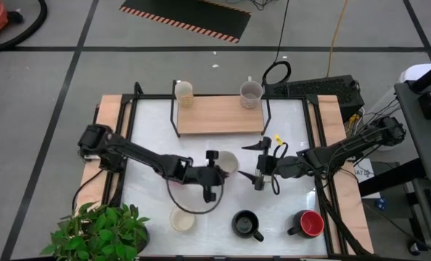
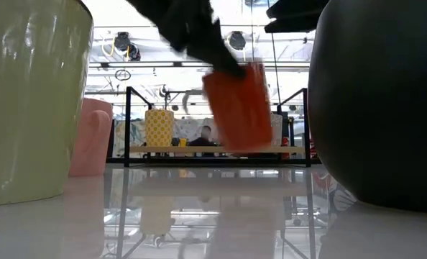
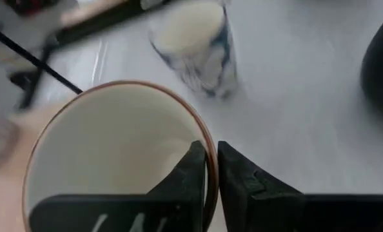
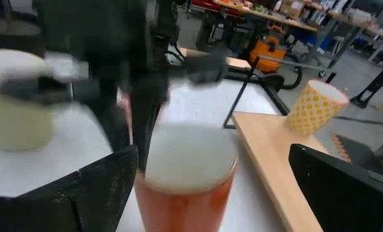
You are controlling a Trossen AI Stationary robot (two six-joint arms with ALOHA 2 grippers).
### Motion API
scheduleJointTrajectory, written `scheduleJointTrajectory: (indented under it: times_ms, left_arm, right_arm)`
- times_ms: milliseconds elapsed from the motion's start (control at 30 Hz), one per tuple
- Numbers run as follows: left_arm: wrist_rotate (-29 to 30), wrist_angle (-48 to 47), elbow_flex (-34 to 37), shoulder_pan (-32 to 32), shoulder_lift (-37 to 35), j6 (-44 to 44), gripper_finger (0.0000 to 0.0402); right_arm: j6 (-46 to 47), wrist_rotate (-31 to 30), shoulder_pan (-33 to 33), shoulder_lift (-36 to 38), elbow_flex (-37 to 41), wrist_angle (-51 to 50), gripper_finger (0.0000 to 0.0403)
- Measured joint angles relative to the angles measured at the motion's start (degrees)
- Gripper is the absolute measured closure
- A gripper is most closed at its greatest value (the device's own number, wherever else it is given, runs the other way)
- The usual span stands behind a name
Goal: Place coffee mugs
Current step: Put the brown mug on the shelf
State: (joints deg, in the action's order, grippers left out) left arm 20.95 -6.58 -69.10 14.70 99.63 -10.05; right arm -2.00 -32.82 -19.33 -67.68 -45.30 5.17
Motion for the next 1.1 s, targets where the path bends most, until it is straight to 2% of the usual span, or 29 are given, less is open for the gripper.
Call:
scheduleJointTrajectory:
  times_ms: [133,267,367,433,600,700,800,867,933,1100]
  left_arm:
    - [-2.1,-5.4,-0.5,-1.8,-5.2,-6.3,0.0378]
    - [-6.1,-11.8,-0.4,-2.5,-10.5,-16.5,0.0379]
    - [-7.2,-15.8,-0.5,-2.0,-14.2,-24.0,0.0379]
    - [-8.2,-18.1,-0.5,-1.8,-15.9,-28.4,0.0379]
    - [-11.5,-18.2,-0.5,-1.4,-19.3,-40.1,0.0379]
    - [-15.2,-18.5,-0.5,-1.2,-20.3,-47.1,0.0379]
    - [-19.7,-17.2,-0.5,-1.2,-20.9,-52.3,0.0379]
    - [-21.7,-15.7,-0.5,-1.3,-21.2,-54.9,0.0379]
    - [-22.3,-14.4,-0.5,-1.6,-21.2,-56.0,0.0379]
    - [-22.2,-13.2,-0.5,-2.7,-21.2,-56.3,0.0379]
  right_arm:
    - [-5.3,-1.2,1.0,0.5,0.0,0.1,0.0009]
    - [-13.3,-4.9,1.9,2.7,0.0,2.8,0.0009]
    - [-16.8,-2.8,3.6,6.2,0.0,4.1,0.0009]
    - [-15.6,2.0,5.3,9.1,-0.1,3.6,0.001]
    - [-5.7,22.6,11.6,15.1,-0.1,0.4,0.001]
    - [-1.8,32.9,14.0,15.6,-0.1,1.0,0.001]
    - [0.1,37.5,15.6,14.5,-0.1,2.0,0.001]
    - [0.9,37.6,16.5,13.2,-0.1,1.8,0.001]
    - [2.1,38.5,17.4,11.4,-0.1,1.8,0.001]
    - [3.4,47.1,19.1,6.6,-1.1,1.3,0.0009]
